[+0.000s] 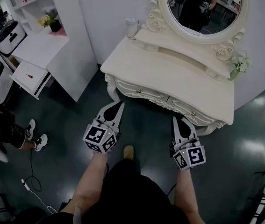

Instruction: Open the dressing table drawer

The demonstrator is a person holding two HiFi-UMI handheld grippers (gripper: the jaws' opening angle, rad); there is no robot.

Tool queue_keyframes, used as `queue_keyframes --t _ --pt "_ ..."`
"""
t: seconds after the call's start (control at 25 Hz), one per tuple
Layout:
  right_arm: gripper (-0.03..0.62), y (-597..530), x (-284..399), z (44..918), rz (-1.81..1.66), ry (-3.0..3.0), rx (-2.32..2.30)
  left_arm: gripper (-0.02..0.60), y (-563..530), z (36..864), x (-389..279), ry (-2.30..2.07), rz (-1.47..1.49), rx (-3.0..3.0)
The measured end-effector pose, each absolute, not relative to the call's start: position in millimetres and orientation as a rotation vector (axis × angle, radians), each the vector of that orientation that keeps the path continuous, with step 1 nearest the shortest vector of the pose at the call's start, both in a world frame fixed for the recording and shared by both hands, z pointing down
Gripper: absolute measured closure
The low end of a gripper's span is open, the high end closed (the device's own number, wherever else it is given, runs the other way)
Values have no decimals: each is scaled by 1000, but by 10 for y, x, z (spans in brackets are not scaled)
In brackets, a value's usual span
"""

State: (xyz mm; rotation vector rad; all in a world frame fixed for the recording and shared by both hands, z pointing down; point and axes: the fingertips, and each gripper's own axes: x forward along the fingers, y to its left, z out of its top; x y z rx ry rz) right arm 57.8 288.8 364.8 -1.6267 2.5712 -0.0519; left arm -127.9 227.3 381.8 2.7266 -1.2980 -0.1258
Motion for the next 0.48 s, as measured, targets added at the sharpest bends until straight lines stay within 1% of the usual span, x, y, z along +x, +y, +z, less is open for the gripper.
queue_keyframes --t 0.48 --pt "588 1914 553 3660 -110 2549 -1656 581 1318 3778 -1250 -1243 -105 2744"
